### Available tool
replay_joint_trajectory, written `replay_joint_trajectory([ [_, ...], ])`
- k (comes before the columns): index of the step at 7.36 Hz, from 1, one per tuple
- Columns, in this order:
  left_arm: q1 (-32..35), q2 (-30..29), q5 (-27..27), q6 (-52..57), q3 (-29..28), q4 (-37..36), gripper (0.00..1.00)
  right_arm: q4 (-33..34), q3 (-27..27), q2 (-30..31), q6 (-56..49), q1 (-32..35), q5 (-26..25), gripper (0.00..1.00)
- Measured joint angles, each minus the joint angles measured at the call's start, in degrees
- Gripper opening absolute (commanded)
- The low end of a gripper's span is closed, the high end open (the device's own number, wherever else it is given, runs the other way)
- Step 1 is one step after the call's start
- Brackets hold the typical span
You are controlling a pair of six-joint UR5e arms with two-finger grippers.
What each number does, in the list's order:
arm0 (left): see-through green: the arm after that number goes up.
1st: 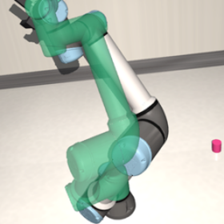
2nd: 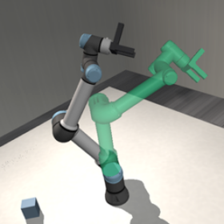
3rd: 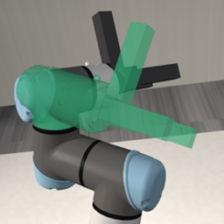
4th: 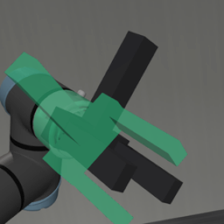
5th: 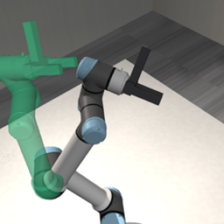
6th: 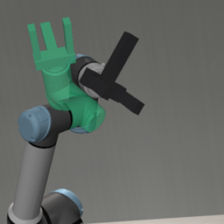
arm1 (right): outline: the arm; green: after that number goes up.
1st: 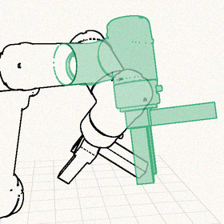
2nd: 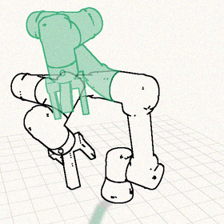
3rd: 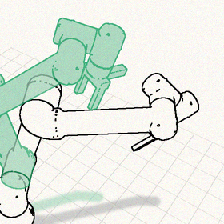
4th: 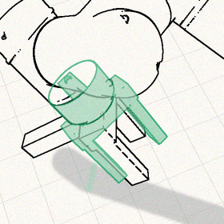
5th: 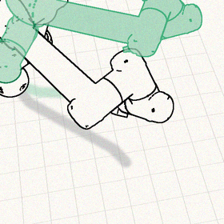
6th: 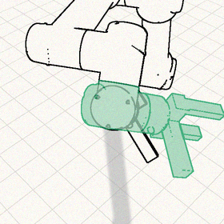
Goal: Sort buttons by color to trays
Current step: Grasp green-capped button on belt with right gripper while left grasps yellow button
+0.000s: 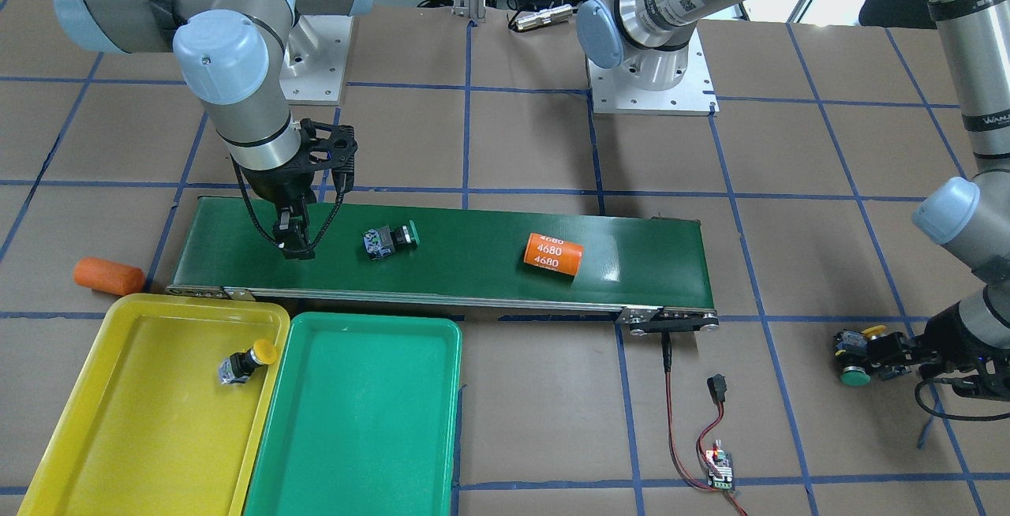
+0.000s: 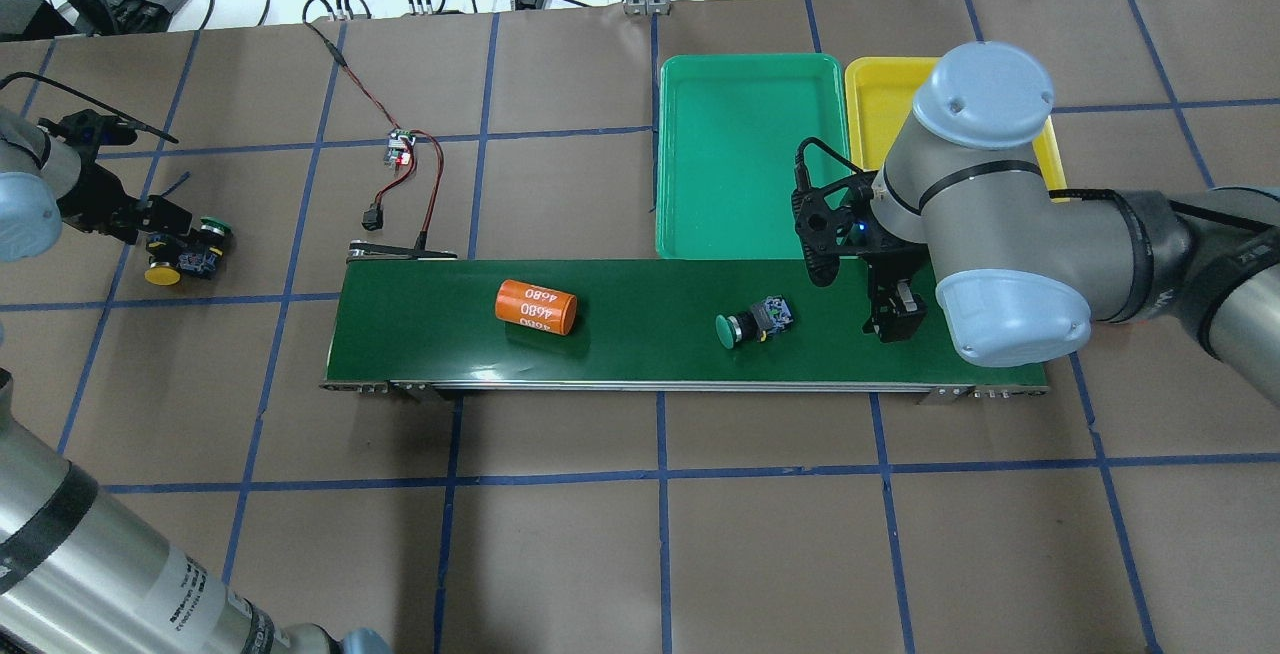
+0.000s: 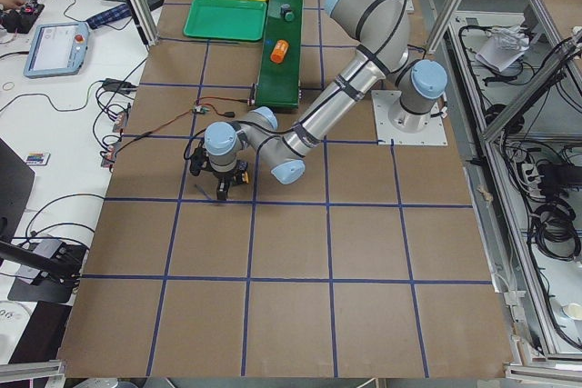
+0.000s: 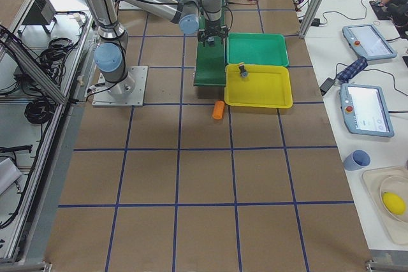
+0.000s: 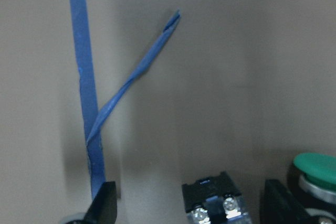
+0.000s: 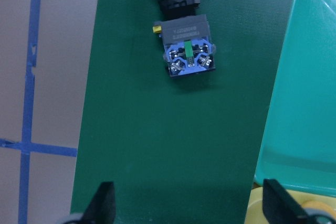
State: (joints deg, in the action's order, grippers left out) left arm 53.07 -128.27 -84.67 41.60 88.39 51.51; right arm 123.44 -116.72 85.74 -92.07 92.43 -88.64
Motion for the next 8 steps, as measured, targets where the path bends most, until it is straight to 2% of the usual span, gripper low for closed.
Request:
replay_joint_trajectory([
  [1,-0.1,0.2,-0.3,-1.1,-0.2,1.9,0.39,0.5,-1.4,0.1,3.8,-0.1,-0.1,1.00],
  [2,-0.1,0.5,-0.5,-3.5,-0.6,4.7,0.14,1.0,-2.6,0.3,5.5,-0.1,-0.1,1.00],
  [3,0.0,0.9,-0.5,-5.4,-0.8,6.3,0.08,1.6,-3.2,0.3,6.0,-0.1,-0.1,1.00],
  [6,0.2,2.2,-1.0,-13.3,-1.1,7.6,0.06,2.4,-3.7,0.1,6.4,-0.1,-0.1,1.00],
  [8,1.5,6.1,-1.5,-21.8,-0.9,12.2,0.06,2.4,-3.8,0.0,6.3,-0.1,-0.1,1.00],
])
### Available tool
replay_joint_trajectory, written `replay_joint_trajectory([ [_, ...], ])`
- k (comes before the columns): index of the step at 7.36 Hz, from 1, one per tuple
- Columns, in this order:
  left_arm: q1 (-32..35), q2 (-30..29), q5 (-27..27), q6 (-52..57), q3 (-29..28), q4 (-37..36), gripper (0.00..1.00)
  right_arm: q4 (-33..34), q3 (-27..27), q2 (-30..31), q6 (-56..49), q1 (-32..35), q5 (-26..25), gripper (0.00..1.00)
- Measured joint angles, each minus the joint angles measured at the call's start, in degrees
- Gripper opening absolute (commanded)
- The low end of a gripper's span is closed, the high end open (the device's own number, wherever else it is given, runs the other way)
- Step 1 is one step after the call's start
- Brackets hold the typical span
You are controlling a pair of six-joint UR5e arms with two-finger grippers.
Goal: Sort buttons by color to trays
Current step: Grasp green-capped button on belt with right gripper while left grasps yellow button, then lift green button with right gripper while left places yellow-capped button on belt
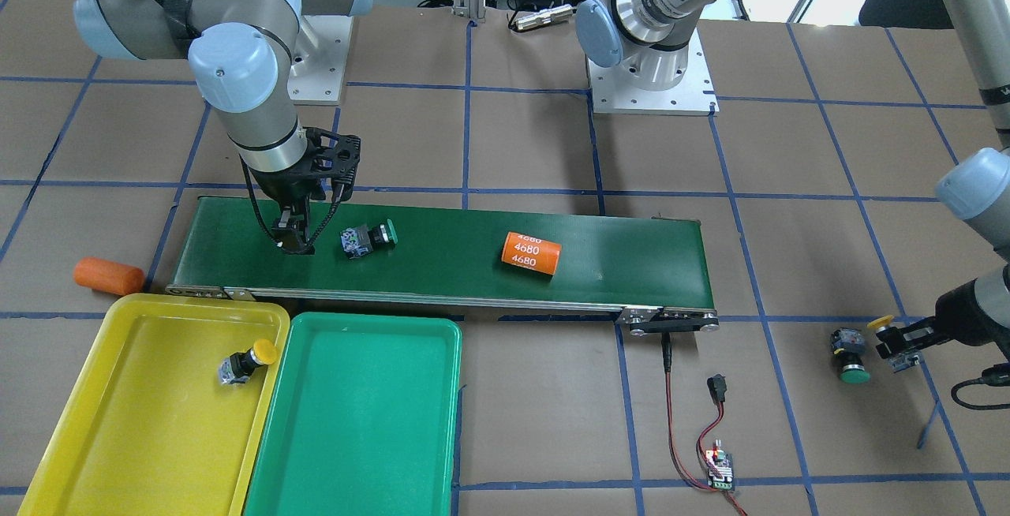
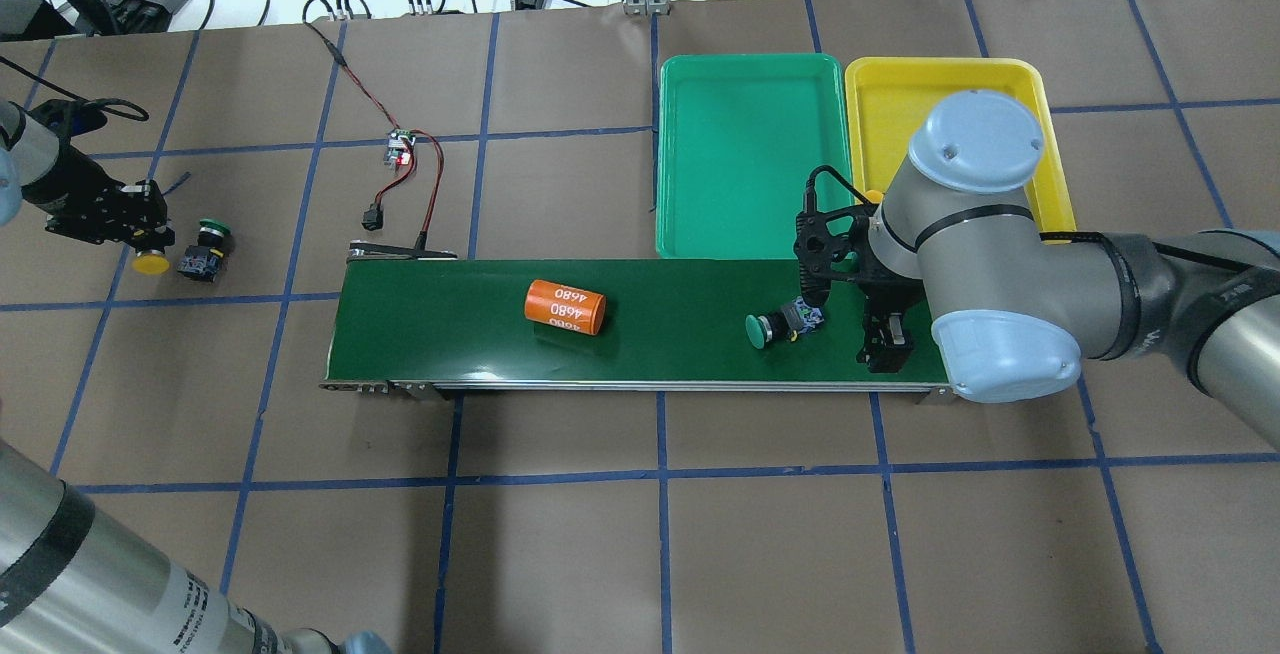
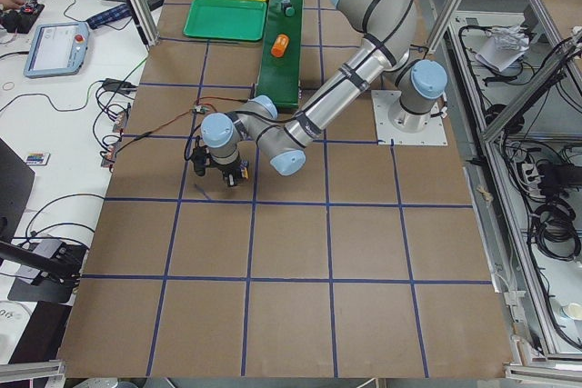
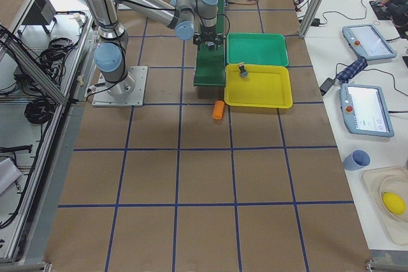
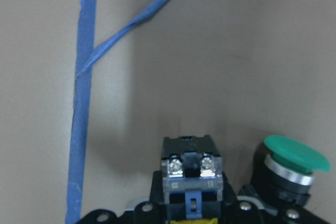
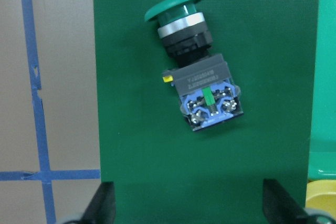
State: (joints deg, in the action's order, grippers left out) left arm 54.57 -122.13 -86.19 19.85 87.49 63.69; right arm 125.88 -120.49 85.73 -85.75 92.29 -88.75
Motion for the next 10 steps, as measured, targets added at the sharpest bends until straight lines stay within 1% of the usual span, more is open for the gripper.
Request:
replay_joint_trajectory([
  [2,5.4,5.9,0.3,-14.1,2.4,5.4,0.06,0.7,0.0,-0.2,-0.1,0.0,0.1,1.00],
  [3,8.2,8.7,1.2,-23.2,5.0,6.7,0.06,2.4,0.0,-0.9,0.0,-0.1,0.0,1.00],
  [5,12.7,13.4,2.9,-39.4,11.3,7.0,0.05,5.7,0.0,-3.0,0.0,-0.5,0.0,1.00],
  [6,15.4,15.5,3.2,-47.7,14.0,6.8,0.05,6.4,-0.3,-3.5,0.1,-0.6,0.0,0.90],
  [8,23.9,19.1,3.2,-66.0,18.2,6.6,0.05,6.9,-0.8,-3.8,0.2,-0.4,0.1,0.51],
  [9,28.1,19.5,2.9,-73.5,19.7,5.2,0.06,6.9,-0.9,-3.8,-0.1,-0.3,0.1,0.35],
  [10,30.6,18.8,3.0,-79.2,20.6,2.8,0.47,6.9,-0.8,-3.6,-0.4,-0.2,0.2,0.24],
])
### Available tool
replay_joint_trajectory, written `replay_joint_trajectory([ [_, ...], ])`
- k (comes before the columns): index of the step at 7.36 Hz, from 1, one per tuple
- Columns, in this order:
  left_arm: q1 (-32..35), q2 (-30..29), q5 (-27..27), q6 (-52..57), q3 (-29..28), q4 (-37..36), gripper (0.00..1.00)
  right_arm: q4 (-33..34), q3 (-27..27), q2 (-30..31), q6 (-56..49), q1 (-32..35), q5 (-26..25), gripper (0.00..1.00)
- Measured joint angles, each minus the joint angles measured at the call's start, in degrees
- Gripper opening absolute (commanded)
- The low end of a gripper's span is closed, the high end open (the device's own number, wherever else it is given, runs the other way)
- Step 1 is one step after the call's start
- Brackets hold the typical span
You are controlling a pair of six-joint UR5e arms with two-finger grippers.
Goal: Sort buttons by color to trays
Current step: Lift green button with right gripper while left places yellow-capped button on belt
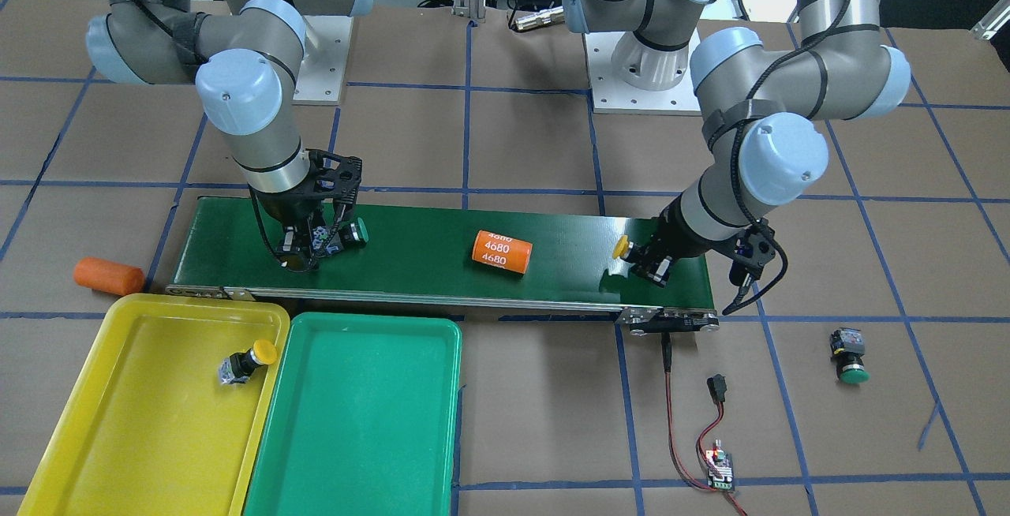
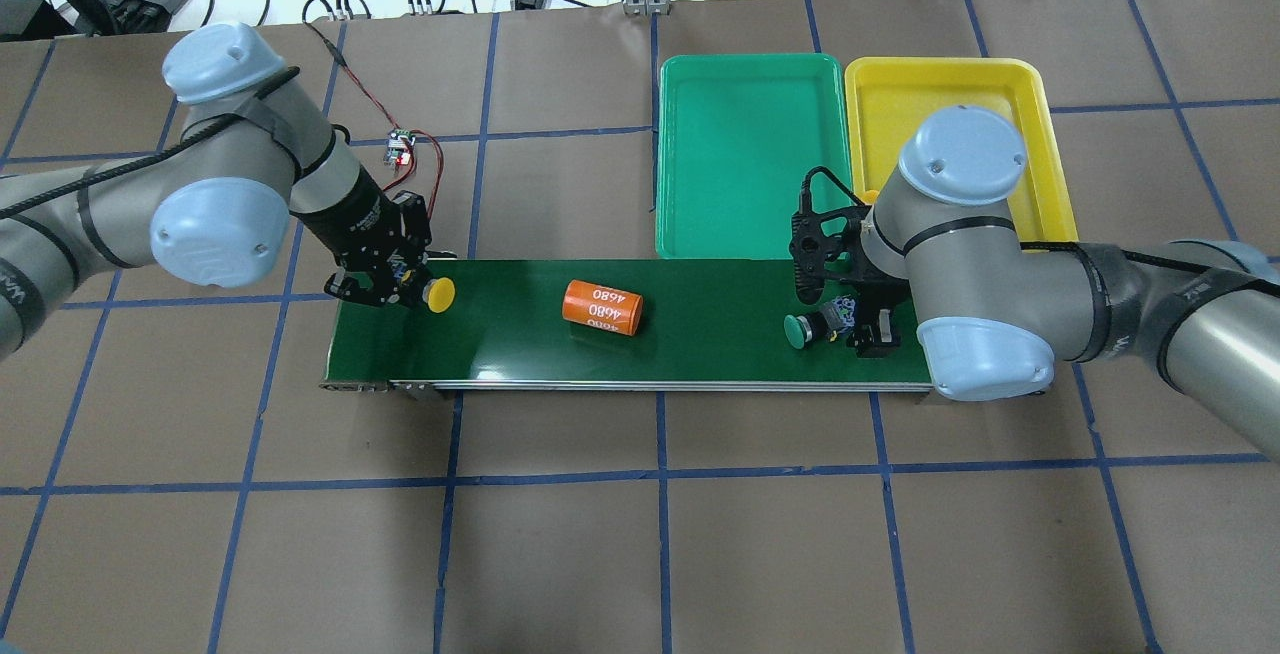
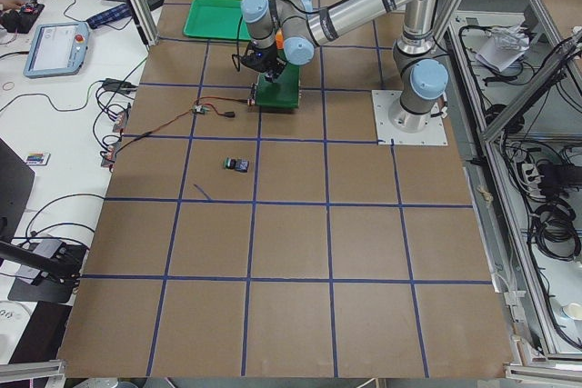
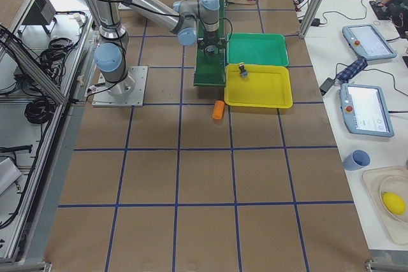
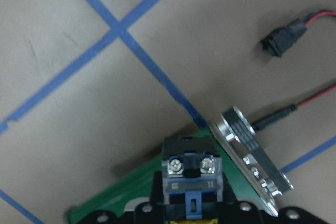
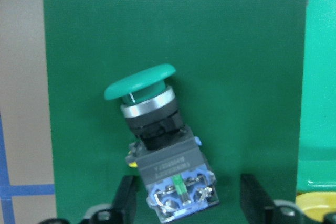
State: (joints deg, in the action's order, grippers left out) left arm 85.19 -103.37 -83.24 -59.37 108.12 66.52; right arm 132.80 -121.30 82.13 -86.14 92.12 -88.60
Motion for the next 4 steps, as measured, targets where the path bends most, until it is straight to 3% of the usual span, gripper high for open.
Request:
replay_joint_trajectory([
  [1,1.1,-0.6,0.0,-3.9,0.6,-1.5,0.99,0.0,0.1,0.1,-0.9,0.0,0.0,0.15],
  [4,2.7,-1.6,-0.2,-6.0,0.7,-3.1,1.00,0.1,1.0,-0.1,-2.3,0.1,0.3,0.04],
])
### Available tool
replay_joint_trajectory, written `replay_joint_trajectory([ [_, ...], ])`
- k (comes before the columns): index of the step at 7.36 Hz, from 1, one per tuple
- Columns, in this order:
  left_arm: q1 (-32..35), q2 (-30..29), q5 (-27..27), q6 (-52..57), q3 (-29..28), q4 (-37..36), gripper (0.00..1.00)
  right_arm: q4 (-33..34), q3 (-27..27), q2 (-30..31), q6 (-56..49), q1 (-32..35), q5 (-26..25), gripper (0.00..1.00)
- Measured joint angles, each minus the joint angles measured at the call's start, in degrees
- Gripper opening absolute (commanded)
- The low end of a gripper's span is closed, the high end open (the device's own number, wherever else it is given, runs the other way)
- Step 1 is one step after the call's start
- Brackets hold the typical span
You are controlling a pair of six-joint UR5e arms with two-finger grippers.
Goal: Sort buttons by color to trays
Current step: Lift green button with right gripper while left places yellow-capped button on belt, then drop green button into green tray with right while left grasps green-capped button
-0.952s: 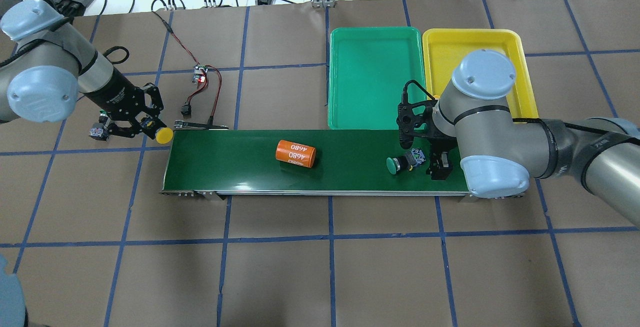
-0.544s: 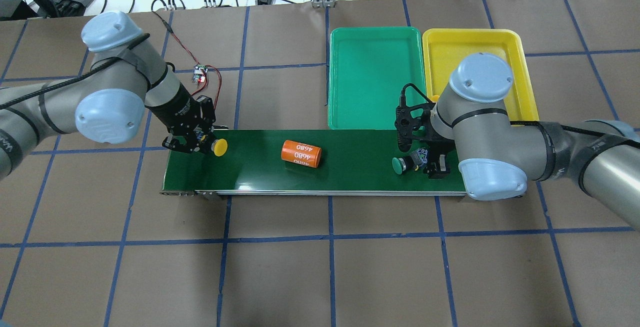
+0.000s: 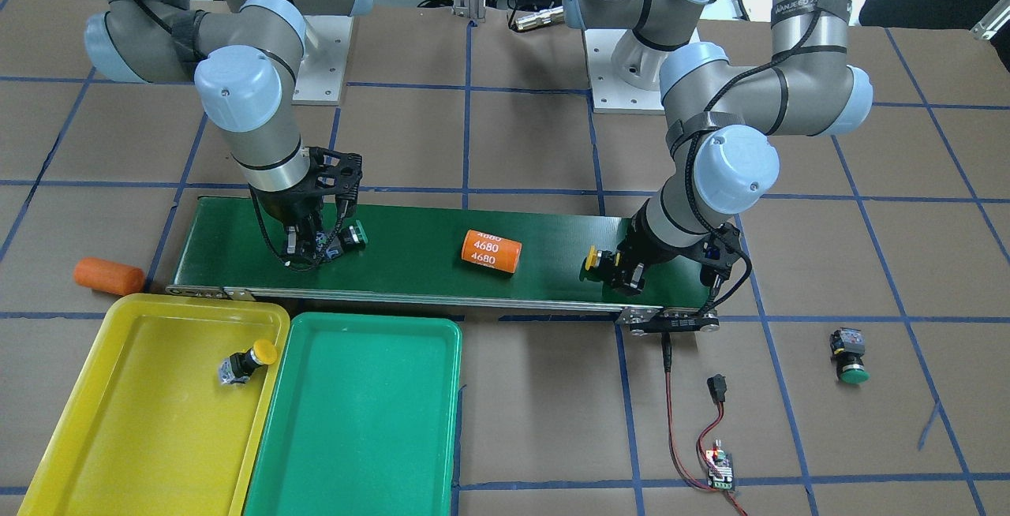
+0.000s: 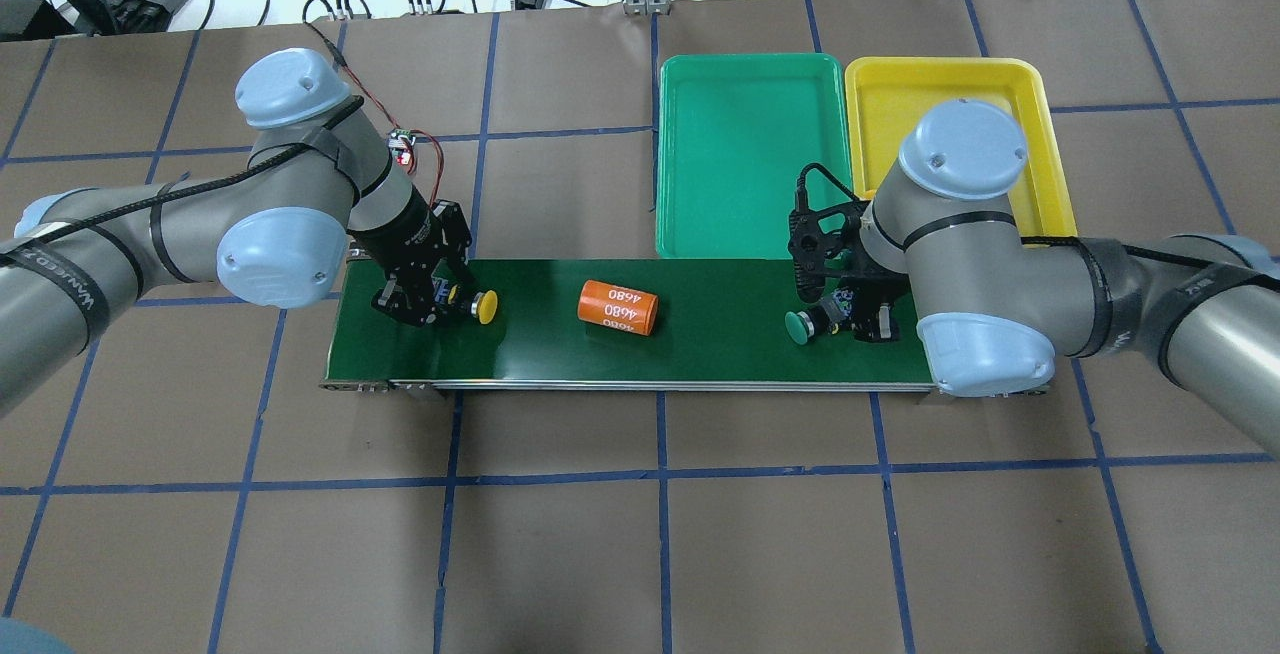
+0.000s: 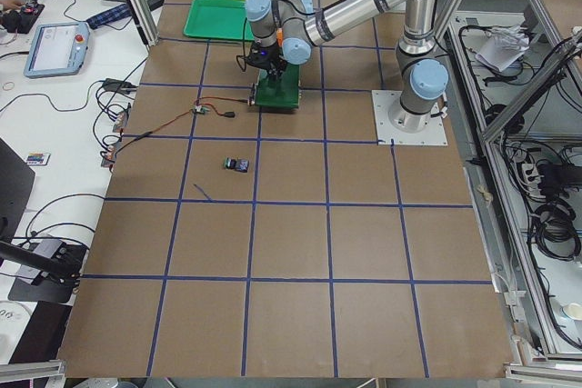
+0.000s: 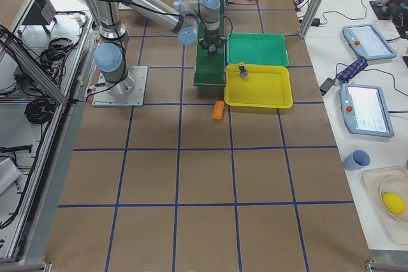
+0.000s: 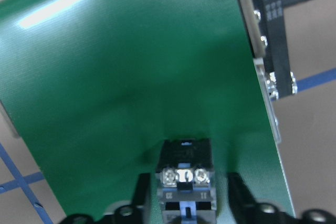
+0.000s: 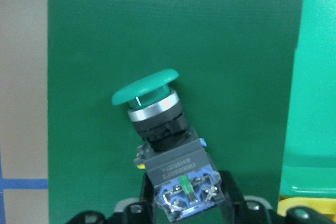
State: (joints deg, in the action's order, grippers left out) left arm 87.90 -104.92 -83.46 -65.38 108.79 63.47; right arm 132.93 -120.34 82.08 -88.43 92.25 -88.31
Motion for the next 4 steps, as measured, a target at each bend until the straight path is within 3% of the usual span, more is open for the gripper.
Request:
replay_joint_trajectory([
  [2,-1.7,1.0,-0.2,6.7,-5.1,3.2,1.00,-0.3,4.4,-2.0,4.8,0.1,0.0,0.04],
  [4,-8.5,0.3,-0.4,23.1,-12.6,10.5,1.00,-0.9,13.0,-8.9,11.6,0.6,-3.0,0.05],
])
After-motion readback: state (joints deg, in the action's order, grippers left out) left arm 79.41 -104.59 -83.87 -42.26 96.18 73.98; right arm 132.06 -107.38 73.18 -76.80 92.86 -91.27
